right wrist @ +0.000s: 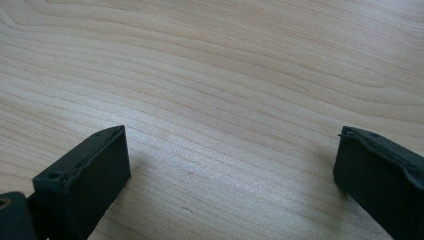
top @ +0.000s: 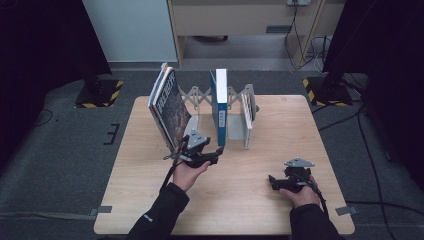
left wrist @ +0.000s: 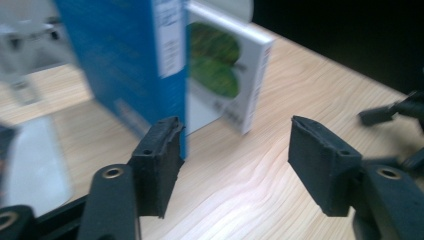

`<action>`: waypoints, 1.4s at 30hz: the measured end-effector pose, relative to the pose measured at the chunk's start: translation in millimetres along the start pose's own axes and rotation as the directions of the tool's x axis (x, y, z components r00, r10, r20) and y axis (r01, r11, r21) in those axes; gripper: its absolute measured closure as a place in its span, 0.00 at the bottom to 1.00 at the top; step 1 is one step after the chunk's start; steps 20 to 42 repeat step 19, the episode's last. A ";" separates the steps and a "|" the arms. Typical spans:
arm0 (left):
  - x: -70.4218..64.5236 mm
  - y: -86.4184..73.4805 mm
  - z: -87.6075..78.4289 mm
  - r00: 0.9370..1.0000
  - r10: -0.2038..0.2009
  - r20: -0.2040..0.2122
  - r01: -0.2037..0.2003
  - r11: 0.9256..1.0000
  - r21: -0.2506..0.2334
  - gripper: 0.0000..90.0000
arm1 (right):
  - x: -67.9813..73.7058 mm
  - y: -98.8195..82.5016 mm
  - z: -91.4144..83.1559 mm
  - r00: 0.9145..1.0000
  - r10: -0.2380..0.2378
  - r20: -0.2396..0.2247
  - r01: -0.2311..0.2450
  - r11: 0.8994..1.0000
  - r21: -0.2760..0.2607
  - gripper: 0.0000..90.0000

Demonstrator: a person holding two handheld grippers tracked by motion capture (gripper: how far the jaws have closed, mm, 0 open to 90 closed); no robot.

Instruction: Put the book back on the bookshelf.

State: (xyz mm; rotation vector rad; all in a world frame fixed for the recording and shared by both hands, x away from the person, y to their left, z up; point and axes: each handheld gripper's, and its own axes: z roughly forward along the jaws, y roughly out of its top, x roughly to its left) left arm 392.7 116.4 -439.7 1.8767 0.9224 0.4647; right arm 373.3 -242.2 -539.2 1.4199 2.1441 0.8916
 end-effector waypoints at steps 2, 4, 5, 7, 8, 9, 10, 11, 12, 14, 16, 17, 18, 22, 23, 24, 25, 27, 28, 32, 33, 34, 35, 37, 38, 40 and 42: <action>5.3 -6.7 -8.0 1.000 0.007 -0.015 -0.007 1.000 0.013 0.39 | 0.0 0.0 0.0 1.000 0.000 0.000 0.000 1.000 0.000 0.02; 11.2 -15.0 -16.6 1.000 0.008 -0.023 -0.008 1.000 0.021 0.38 | 0.0 0.0 0.0 1.000 0.000 0.000 0.000 1.000 0.000 0.02; 13.6 -19.2 -20.4 1.000 0.004 -0.030 -0.003 1.000 0.020 0.38 | 0.0 0.0 0.0 1.000 0.000 0.000 0.000 1.000 0.000 0.02; 20.4 -28.8 -29.1 0.999 -0.004 -0.037 0.005 0.999 0.033 0.36 | -0.1 0.0 0.0 1.000 0.000 -0.001 0.000 1.000 0.000 0.02; 22.6 -32.0 -32.2 0.999 -0.002 -0.038 0.003 0.999 0.039 0.36 | 0.0 0.0 0.0 1.000 0.001 -0.001 -0.001 1.000 0.000 0.02; 26.1 -37.8 -37.2 0.999 -0.002 -0.041 0.004 0.999 0.049 0.35 | 0.0 0.0 0.0 1.000 0.001 -0.002 -0.001 1.000 0.001 0.02; 29.1 -42.6 -41.3 0.999 -0.008 -0.041 0.010 0.998 0.060 0.34 | 0.0 0.0 0.0 1.000 0.001 -0.002 -0.001 1.000 0.001 0.02; 31.5 -46.3 -44.4 0.999 -0.013 -0.040 0.016 0.997 0.069 0.32 | -0.1 0.0 0.0 1.000 0.001 -0.002 -0.001 1.000 0.000 0.02; 34.9 -51.4 -48.4 0.999 -0.021 -0.035 0.023 0.997 0.077 0.31 | 0.0 0.0 0.0 1.000 0.001 -0.001 -0.001 1.000 0.000 0.02; 41.8 -61.2 -55.3 0.998 -0.050 -0.032 0.053 0.994 0.099 0.29 | 0.0 0.0 0.0 1.000 0.001 -0.001 -0.001 1.000 0.001 0.02; 48.2 -69.7 -61.2 0.997 -0.071 -0.028 0.074 0.989 0.125 0.27 | -0.1 0.1 0.0 1.000 0.001 -0.002 -0.001 1.000 0.001 0.02; 50.8 -73.5 -63.3 0.997 -0.074 -0.032 0.078 0.988 0.132 0.26 | -0.1 0.1 -0.1 1.000 0.002 -0.003 -0.002 1.000 0.001 0.02; 54.0 -77.0 -65.5 0.997 -0.071 -0.042 0.076 0.986 0.148 0.25 | 0.0 -0.1 0.0 1.000 0.001 0.001 -0.001 1.000 -0.003 0.02; 56.0 -79.6 -66.4 0.996 -0.077 -0.051 0.084 0.985 0.153 0.25 | -0.4 -0.2 -0.4 1.000 -0.002 -0.001 0.002 1.000 -0.004 0.04; 56.0 -79.6 -66.4 0.996 -0.077 -0.051 0.084 0.985 0.153 0.25 | -0.4 -0.2 -0.4 1.000 -0.002 -0.001 0.002 1.000 -0.004 0.04; 56.0 -79.6 -66.4 0.996 -0.077 -0.051 0.084 0.985 0.153 0.25 | -0.4 -0.2 -0.4 1.000 -0.002 -0.001 0.002 1.000 -0.004 0.04; 56.0 -79.6 -66.4 0.996 -0.077 -0.051 0.084 0.985 0.153 0.25 | -0.4 -0.2 -0.4 1.000 -0.002 -0.001 0.002 1.000 -0.004 0.04; 56.0 -79.6 -66.4 0.996 -0.077 -0.051 0.084 0.985 0.153 0.25 | -0.4 -0.2 -0.4 1.000 -0.002 -0.001 0.002 1.000 -0.004 0.04; 56.0 -79.6 -66.4 0.996 -0.077 -0.051 0.084 0.985 0.153 0.25 | -0.4 -0.2 -0.4 1.000 -0.002 -0.001 0.002 1.000 -0.004 0.04; 56.0 -79.6 -66.4 0.996 -0.077 -0.051 0.084 0.985 0.153 0.25 | -0.4 -0.2 -0.4 1.000 -0.002 -0.001 0.002 1.000 -0.004 0.04; 56.0 -79.6 -66.4 0.996 -0.077 -0.051 0.084 0.985 0.153 0.25 | -0.4 -0.2 -0.4 1.000 -0.002 -0.001 0.002 1.000 -0.004 0.04; 56.0 -79.6 -66.4 0.996 -0.077 -0.051 0.084 0.985 0.153 0.25 | -0.4 -0.2 -0.4 1.000 -0.002 -0.001 0.002 1.000 -0.004 0.04; 56.0 -79.6 -66.4 0.996 -0.077 -0.051 0.084 0.985 0.153 0.25 | -0.4 -0.2 -0.4 1.000 -0.002 -0.001 0.002 1.000 -0.004 0.04; 56.0 -79.6 -66.4 0.996 -0.077 -0.051 0.084 0.985 0.153 0.25 | -0.4 -0.2 -0.4 1.000 -0.002 -0.001 0.002 1.000 -0.004 0.04; 56.0 -79.6 -66.4 0.996 -0.077 -0.051 0.084 0.985 0.153 0.25 | -0.4 -0.2 -0.4 1.000 -0.002 -0.001 0.002 1.000 -0.004 0.04; 56.0 -79.6 -66.4 0.996 -0.077 -0.051 0.084 0.985 0.153 0.25 | -0.4 -0.2 -0.4 1.000 -0.002 -0.001 0.002 1.000 -0.004 0.04; 56.0 -79.6 -66.4 0.996 -0.077 -0.051 0.084 0.985 0.153 0.25 | -0.4 -0.2 -0.4 1.000 -0.002 -0.001 0.002 1.000 -0.004 0.04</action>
